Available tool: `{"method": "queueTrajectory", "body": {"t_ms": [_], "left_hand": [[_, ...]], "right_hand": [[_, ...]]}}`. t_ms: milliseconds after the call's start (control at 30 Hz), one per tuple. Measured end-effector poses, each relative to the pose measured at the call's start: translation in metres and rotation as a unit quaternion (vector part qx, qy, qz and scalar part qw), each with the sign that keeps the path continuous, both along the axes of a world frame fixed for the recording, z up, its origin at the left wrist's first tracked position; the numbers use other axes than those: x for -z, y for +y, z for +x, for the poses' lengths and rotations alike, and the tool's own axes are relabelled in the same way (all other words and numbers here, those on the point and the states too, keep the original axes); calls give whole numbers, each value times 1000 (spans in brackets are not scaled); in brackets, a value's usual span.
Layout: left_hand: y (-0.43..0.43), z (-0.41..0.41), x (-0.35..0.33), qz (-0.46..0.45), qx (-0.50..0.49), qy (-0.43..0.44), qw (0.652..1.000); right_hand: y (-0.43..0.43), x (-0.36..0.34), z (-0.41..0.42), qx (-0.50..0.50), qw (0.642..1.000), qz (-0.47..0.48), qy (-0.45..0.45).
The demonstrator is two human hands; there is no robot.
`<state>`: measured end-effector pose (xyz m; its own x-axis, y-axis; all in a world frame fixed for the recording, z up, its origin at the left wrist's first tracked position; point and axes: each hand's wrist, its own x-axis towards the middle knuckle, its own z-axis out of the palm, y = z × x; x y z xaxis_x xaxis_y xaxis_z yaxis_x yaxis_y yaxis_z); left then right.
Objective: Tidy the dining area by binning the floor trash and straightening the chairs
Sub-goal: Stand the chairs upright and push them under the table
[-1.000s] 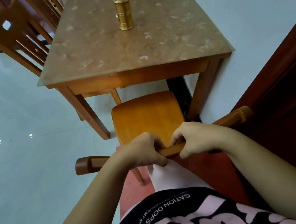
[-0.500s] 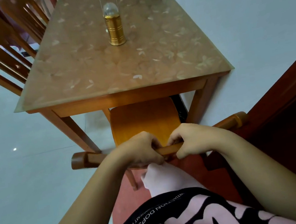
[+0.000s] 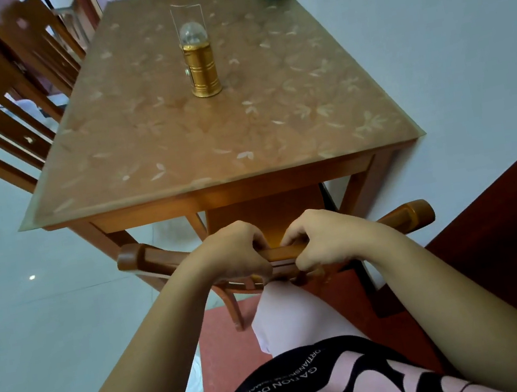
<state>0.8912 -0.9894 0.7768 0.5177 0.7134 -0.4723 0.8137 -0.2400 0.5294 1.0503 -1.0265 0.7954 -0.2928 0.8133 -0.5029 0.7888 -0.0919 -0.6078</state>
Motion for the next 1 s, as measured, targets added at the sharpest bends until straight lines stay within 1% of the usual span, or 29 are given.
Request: {"method": "queueTrajectory", "body": {"t_ms": [133,400,567,700,833,933,1000], "left_hand": [[5,4,2,13,-13,1,1000],[15,12,2,9,-42,-14,999],[21,11,2,2,-30,-29,999],[20,9,2,21,-14,-25,999],[16,5,2,56,-18,-18,998],[11,1,3,97,-32,-20,995],[7,-2,4,115,-50,-27,992]], "right_hand": [[11,0,3,-10,1000,0,-19],[26,-4,8,-24,999,9,-47],[31,-2,12,-27,999,12,-39],[29,-2,13,-34,998,26,-45],[25,-3,13,-34,996,54,-62],[18,2,17,-13,992,102,-74],[12,6,20,4,988,139,-63]]}}
